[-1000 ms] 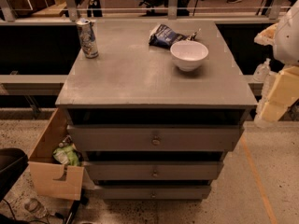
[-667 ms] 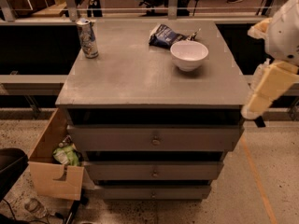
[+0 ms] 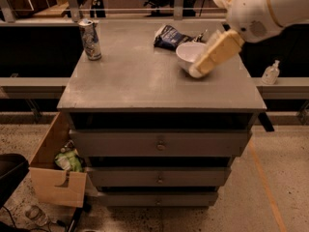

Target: Pick redbull can

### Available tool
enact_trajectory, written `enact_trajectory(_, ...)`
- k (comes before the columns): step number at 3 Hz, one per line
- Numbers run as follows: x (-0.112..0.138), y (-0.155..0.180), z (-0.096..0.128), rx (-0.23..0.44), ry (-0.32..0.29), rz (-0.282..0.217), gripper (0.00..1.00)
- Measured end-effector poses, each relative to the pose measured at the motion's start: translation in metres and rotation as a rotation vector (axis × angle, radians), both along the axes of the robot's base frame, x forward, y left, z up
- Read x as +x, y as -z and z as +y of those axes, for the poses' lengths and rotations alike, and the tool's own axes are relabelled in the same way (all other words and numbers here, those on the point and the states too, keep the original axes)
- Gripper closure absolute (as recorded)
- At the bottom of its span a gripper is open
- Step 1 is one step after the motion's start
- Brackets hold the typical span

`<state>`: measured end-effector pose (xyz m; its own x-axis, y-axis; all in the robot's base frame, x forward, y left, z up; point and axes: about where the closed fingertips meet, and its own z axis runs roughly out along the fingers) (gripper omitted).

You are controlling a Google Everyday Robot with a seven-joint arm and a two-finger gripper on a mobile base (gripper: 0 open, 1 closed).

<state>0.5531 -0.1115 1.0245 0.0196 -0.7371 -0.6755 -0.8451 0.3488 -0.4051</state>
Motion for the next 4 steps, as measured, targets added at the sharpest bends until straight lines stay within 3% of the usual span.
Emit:
enact_trajectory(1,0.054,-0.038,0.044,0.188,-0.011,-0.124,0.00)
enact_trajectory(2,0.073,-0.057,0.050,0.243,0.019,-0.191,0.00)
enact_trajectory(3,0.073,-0.057,0.050,0.243,0.019,-0.191,0.00)
enact_trajectory(4,0.099,-0.045,0.082,0.321,-0.008,-0.183,0.00)
